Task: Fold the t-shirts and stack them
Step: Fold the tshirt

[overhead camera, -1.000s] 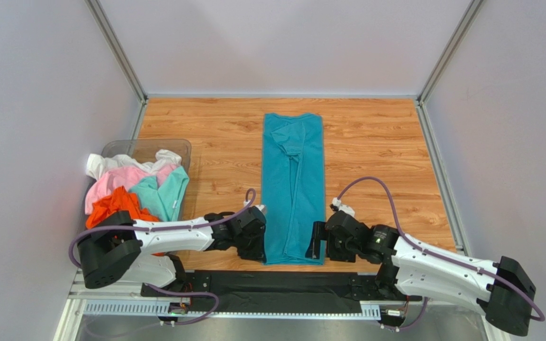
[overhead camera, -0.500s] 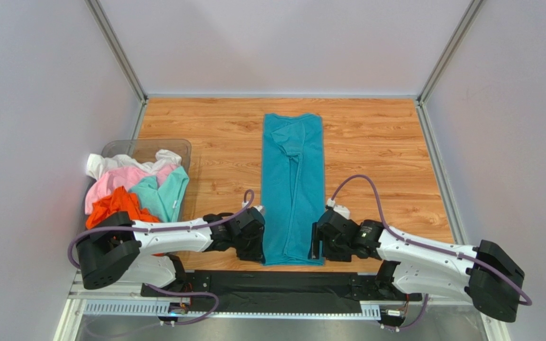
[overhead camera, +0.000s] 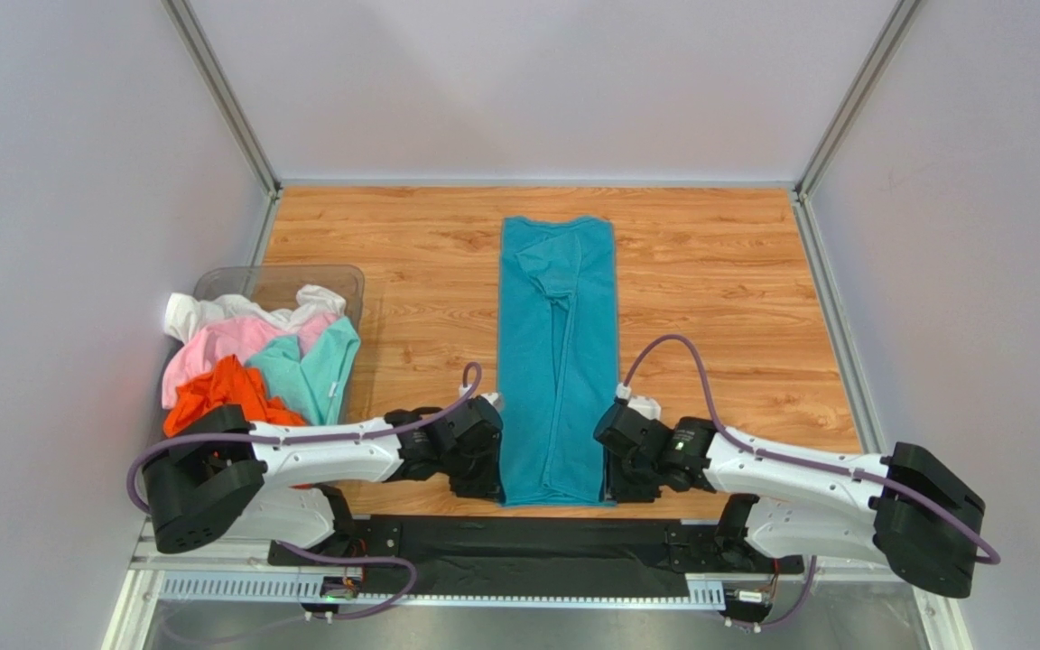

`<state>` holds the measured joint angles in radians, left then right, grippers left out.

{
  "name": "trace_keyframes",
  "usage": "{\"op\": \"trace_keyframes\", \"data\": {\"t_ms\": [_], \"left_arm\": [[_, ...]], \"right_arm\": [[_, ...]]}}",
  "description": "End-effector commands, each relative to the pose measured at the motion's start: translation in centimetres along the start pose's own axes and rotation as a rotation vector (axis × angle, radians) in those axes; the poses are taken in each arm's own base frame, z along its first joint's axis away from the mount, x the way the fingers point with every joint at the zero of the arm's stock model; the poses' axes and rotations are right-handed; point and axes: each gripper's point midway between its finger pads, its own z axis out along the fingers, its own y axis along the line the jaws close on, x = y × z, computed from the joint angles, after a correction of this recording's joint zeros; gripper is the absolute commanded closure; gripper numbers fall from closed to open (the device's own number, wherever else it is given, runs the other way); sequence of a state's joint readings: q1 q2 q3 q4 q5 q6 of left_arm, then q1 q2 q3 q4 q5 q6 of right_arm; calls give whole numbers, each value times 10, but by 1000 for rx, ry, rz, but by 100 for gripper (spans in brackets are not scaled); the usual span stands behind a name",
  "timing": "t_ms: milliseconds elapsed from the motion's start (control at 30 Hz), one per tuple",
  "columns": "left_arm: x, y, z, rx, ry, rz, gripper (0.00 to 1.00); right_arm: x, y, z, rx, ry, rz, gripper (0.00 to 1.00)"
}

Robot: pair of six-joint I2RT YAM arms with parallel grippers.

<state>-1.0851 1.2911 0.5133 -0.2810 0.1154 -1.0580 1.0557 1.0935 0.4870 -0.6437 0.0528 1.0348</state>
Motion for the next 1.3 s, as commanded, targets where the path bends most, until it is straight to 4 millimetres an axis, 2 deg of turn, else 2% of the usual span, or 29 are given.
{"op": "trace_keyframes", "data": {"t_ms": [0,100,167,300,467,667,767,900,1067,1100,1133,1267], "left_arm": [[1,1,-1,10,-10,-14,100],[3,3,-1,7,-8,-17,100],[4,5,-1,9,-9,-20,100],[4,7,-2,12,-15,-21,100],[6,7,-3,23,-14,-12,100],[6,9,-5,26,-25,-13,100],[7,6,-6,47,-25,-3,100],[6,-2,-11,81,-22,7,100],[-9,-19,-24,94,-64,29,100],[-12,-15,-25,58,-77,27,100],[-20,-24,-30,64,-95,31,100],[-37,-32,-41,38,-148,61,100]], "right_arm": [[6,-14,0,59,11,18,69],[11,-20,0,63,23,25,81],[16,-25,1,67,37,31,85],[20,-28,1,38,35,25,100],[21,-22,1,-25,24,20,100],[29,-38,2,-3,31,23,100],[30,-36,0,-35,27,25,100],[24,-14,-9,-141,11,16,100],[7,8,-30,-215,-52,-6,100],[-1,7,-31,-200,-89,-5,100],[-8,7,-34,-187,-118,-1,100],[-34,14,-53,-163,-218,-24,100]]}}
